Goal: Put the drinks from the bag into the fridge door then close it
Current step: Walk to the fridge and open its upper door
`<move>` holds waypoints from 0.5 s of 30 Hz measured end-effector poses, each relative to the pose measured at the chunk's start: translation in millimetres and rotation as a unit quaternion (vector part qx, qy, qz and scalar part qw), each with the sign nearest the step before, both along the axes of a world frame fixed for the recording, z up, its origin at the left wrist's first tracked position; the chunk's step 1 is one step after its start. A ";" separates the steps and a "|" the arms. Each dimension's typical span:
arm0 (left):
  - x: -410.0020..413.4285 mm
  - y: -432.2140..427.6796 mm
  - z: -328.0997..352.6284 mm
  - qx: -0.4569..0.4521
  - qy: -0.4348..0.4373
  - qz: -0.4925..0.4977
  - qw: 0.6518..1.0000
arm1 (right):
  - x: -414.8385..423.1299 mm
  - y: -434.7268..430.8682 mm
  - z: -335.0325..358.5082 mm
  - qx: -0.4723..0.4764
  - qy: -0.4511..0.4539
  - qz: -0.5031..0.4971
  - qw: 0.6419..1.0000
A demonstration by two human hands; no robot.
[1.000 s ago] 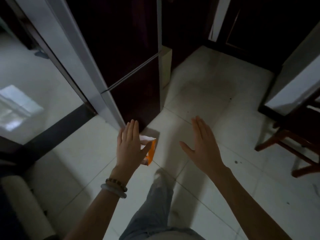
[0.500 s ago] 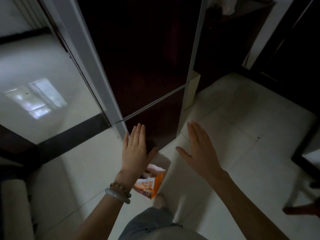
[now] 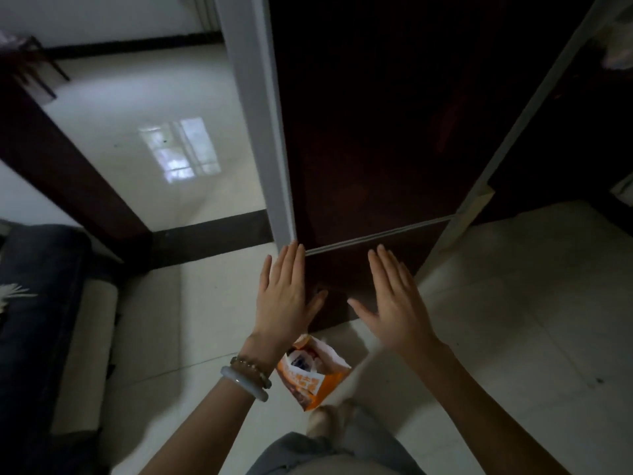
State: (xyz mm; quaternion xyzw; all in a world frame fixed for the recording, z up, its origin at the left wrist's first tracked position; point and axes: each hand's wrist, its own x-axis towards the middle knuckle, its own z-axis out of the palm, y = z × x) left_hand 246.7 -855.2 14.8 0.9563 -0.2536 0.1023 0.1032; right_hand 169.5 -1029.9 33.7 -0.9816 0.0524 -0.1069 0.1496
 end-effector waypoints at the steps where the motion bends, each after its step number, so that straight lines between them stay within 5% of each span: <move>1: 2.3 -0.6 1.1 0.002 -0.003 0.013 1.000 | 7.0 -0.9 1.1 -0.003 -0.001 0.015 1.000; 7: 32.9 -3.4 27.4 -0.028 -0.019 0.098 0.995 | 59.4 -9.8 33.0 -0.023 -0.037 0.092 0.995; 15: 89.0 -5.5 121.3 -0.095 -0.151 0.152 0.972 | 126.3 -12.8 114.7 -0.077 -0.163 0.147 0.973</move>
